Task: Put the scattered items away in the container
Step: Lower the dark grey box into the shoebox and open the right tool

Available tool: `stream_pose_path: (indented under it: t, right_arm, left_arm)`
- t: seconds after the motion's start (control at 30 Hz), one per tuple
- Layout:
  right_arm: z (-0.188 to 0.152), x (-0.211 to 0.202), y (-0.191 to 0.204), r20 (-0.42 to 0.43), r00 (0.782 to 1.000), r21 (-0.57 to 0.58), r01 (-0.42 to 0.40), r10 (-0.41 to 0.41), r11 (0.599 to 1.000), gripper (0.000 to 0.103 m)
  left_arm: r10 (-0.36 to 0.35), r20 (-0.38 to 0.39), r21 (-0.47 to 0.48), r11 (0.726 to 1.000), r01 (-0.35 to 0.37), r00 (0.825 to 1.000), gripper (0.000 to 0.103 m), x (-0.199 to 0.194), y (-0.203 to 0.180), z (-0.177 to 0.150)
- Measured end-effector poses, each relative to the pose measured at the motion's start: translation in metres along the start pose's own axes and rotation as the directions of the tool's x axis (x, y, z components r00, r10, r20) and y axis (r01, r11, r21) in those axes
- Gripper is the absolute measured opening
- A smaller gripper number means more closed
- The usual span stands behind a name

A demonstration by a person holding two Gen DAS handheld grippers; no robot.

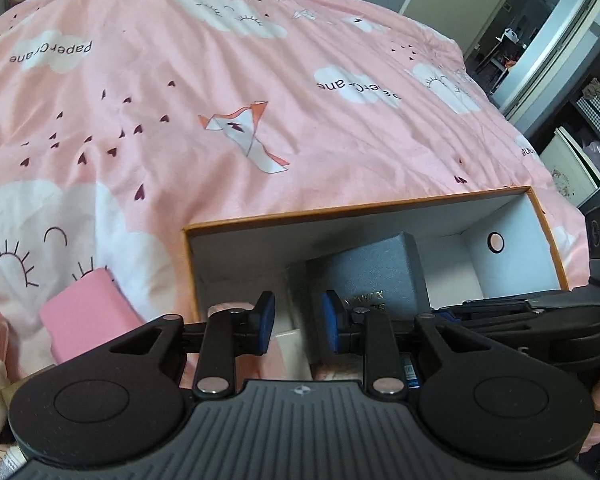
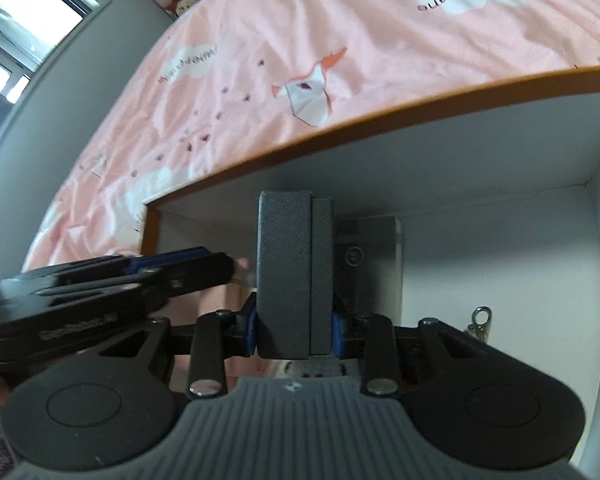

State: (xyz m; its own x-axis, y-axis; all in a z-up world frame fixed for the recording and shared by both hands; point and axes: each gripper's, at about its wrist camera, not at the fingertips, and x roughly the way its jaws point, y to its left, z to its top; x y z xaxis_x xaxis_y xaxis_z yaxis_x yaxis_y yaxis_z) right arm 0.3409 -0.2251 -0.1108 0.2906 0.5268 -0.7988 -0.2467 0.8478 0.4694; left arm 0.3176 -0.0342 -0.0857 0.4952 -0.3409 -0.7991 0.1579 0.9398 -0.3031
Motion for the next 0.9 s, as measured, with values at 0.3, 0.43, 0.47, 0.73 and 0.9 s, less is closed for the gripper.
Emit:
stream_pose_path:
  t: [0.3, 0.43, 0.47, 0.73, 0.9]
  right_arm:
    - [0.000, -0.005, -0.001, 0.001, 0.992, -0.042, 0.125, -0.125, 0.991, 0.053]
    - [0.001, -0.007, 0.002, 0.020, 0.986, -0.066, 0.167, -0.166, 0.984, 0.058]
    - [0.002, -0.007, 0.002, 0.021, 0.985, -0.068, 0.170, -0.169, 0.983, 0.057]
    - [0.003, 0.005, 0.008, 0.008, 0.984, -0.127, 0.176, -0.176, 0.976, 0.044]
    - [0.002, 0.007, 0.015, 0.044, 0.983, -0.223, 0.186, -0.180, 0.957, 0.045]
  left_arm:
    - [-0.004, 0.029, -0.009, 1.000, 0.004, 1.000, 0.029, -0.007, 0.005, -0.008]
    - [0.009, 0.052, -0.007, 1.000, -0.009, 0.999, 0.029, -0.012, 0.005, -0.013]
    - [0.013, 0.058, -0.008, 1.000, -0.013, 0.998, 0.029, -0.014, 0.006, -0.014]
    - [0.000, 0.101, -0.024, 1.000, 0.002, 0.995, 0.029, -0.024, 0.010, -0.021]
    - [0.001, 0.109, -0.023, 1.000, 0.002, 0.994, 0.029, -0.026, 0.008, -0.027]
